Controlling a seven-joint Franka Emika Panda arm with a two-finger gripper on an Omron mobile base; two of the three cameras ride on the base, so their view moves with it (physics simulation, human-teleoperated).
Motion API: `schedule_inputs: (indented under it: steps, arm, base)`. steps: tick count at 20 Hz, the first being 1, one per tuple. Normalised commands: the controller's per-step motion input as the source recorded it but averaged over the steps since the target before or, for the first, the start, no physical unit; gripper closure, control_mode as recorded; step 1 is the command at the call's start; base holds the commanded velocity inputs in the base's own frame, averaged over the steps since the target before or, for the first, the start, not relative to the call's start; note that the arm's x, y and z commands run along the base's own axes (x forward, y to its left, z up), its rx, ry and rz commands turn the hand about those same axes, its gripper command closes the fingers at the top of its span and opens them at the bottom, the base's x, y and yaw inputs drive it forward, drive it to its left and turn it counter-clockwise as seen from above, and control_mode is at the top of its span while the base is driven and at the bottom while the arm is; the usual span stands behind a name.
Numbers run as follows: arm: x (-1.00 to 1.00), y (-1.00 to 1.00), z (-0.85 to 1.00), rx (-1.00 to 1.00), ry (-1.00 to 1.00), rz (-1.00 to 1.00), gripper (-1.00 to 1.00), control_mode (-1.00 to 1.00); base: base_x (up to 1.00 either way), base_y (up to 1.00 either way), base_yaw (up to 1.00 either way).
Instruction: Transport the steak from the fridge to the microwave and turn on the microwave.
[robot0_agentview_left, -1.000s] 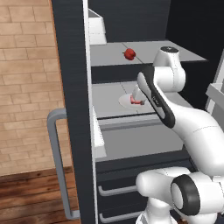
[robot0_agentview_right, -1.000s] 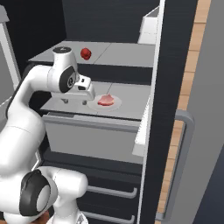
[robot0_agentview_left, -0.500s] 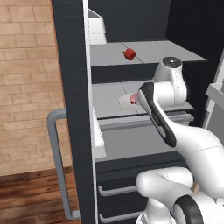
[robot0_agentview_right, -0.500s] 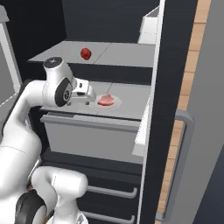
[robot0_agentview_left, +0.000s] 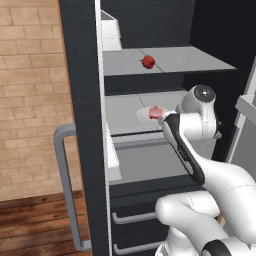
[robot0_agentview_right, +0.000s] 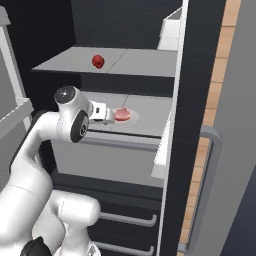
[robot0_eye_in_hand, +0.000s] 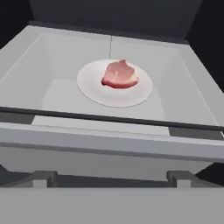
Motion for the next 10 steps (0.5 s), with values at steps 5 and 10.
schedule_inputs:
  steps: [5, 10]
  arm:
    - [0.35, -0.14, 0.06, 0.24, 0.09, 0.00, -1.00, -1.00]
    - [0.37, -0.08, 0.11, 0.24, 0.16, 0.00, -1.00, -1.00]
  base:
    - [0.00, 0.00, 0.00]
    - [0.00, 0.00, 0.00]
